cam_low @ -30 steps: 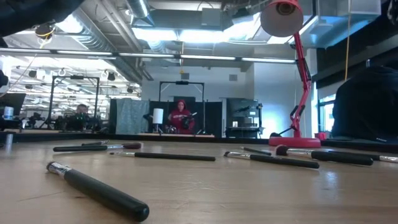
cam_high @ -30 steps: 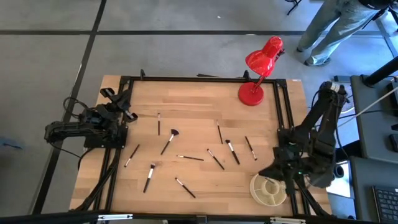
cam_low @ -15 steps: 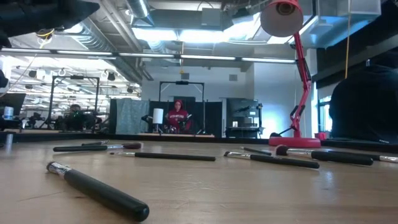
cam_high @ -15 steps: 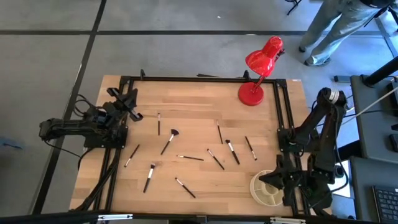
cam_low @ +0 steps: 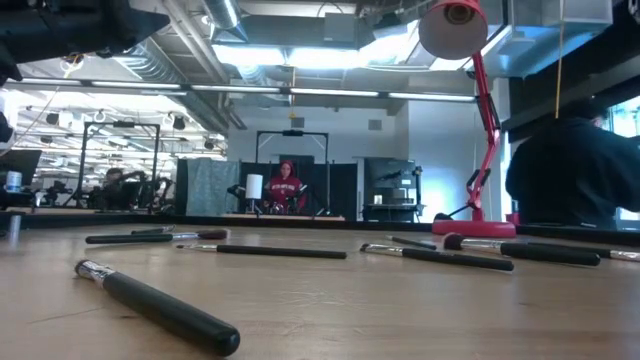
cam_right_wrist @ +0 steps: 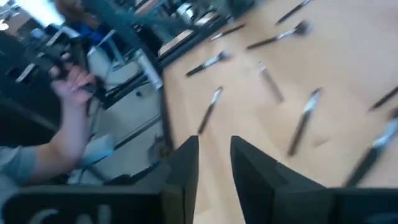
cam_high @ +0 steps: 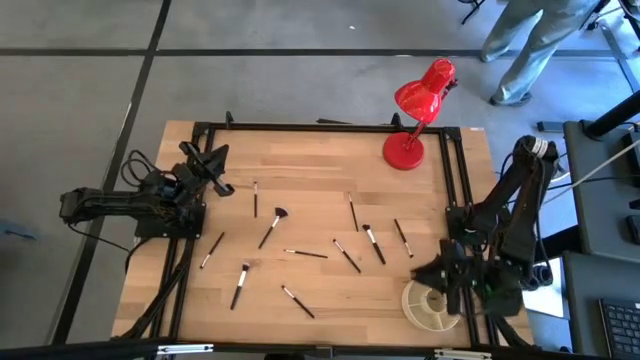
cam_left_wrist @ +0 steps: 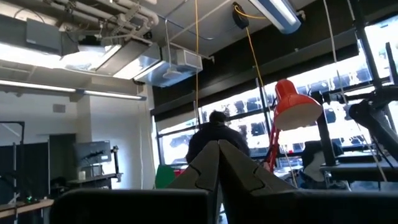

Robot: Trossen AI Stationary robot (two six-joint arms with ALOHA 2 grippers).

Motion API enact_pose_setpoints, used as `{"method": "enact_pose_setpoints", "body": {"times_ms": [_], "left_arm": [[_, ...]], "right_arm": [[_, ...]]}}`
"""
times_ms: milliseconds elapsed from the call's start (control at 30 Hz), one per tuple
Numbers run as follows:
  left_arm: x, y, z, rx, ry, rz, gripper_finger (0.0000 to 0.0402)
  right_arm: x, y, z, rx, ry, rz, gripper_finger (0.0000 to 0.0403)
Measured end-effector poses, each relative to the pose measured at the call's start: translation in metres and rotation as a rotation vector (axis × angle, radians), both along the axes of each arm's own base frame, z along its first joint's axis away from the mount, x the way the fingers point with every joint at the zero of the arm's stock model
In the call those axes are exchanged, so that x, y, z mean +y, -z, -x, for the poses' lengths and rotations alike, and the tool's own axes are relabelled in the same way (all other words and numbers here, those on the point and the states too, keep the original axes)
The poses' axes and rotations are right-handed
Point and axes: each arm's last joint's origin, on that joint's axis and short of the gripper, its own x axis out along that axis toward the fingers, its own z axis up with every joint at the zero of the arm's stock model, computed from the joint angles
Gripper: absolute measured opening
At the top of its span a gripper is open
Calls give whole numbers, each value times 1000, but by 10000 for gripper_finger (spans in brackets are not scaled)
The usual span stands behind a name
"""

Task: Put items in baskets/containers
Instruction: Put the black eyeshadow brush into the yellow pen organizer

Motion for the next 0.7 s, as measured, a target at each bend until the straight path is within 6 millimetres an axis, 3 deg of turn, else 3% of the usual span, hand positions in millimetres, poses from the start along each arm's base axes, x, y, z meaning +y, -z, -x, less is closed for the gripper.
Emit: {"method": "enact_pose_setpoints", "body": {"times_ms": [167, 367, 500, 700], "left_arm": [[0, 0, 0, 46, -55, -45, 2], [1, 2, -1, 81, -66, -43, 5], [1, 3, -2, 105, -82, -61, 2], [2, 6, -6, 188, -124, -111, 5]], "right_arm": [[-53, -8, -9, 65, 179, 62, 98], [-111, 14, -23, 528, 381, -45, 98], [-125, 27, -29, 800, 414, -135, 99], [-118, 48, -50, 1020, 357, -210, 99]]}}
